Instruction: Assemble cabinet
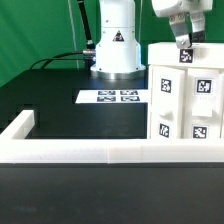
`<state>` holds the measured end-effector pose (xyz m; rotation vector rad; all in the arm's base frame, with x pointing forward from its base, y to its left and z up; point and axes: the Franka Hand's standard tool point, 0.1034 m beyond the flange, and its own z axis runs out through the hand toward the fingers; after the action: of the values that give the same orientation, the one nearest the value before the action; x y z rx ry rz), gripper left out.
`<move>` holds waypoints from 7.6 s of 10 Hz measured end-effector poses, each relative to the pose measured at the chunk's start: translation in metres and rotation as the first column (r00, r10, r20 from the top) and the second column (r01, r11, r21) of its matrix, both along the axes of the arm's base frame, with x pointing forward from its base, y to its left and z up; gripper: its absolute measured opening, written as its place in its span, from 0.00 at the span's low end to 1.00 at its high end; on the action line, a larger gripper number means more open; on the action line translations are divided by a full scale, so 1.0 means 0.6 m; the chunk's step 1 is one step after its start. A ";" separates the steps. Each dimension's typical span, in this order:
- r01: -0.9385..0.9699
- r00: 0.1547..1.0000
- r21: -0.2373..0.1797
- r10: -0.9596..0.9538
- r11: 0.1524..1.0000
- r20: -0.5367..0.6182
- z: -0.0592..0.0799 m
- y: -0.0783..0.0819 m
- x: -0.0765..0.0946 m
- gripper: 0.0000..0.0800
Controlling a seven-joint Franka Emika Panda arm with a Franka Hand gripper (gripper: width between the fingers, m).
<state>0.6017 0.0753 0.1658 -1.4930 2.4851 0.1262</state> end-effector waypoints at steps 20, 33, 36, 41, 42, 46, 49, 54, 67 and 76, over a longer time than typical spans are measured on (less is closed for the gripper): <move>-0.964 -0.001 -0.267 1.000 0.008 0.031 0.025 0.019 0.017 1.00; -0.375 -0.888 -0.282 0.429 -0.883 -0.166 0.015 0.008 0.008 1.00; -0.228 -0.945 -0.270 0.279 -0.936 -0.171 0.003 0.001 0.000 1.00; -0.248 -0.946 -0.250 0.290 -0.936 -0.147 -0.027 -0.007 -0.010 1.00; -0.256 -0.944 -0.248 0.297 -0.934 -0.143 -0.030 -0.007 -0.011 0.88; -0.281 -0.937 -0.246 0.321 -0.928 -0.138 -0.031 -0.008 -0.011 0.70; -0.459 -0.858 -0.241 0.497 -0.855 -0.128 -0.031 -0.008 -0.011 0.70; -0.814 -0.513 -0.248 0.850 -0.525 -0.115 -0.032 -0.013 -0.009 0.70; -0.833 0.537 -0.197 0.841 0.517 -0.065 -0.033 0.008 -0.013 0.70; -0.158 0.986 -0.098 0.153 0.983 -0.059 -0.029 0.032 -0.008 0.70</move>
Offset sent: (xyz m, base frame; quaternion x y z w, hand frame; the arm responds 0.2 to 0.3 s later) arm 0.0000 0.0000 0.0000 0.0000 0.0000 0.0000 1.0000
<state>0.5972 0.0945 0.1485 -1.7473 2.4455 0.0665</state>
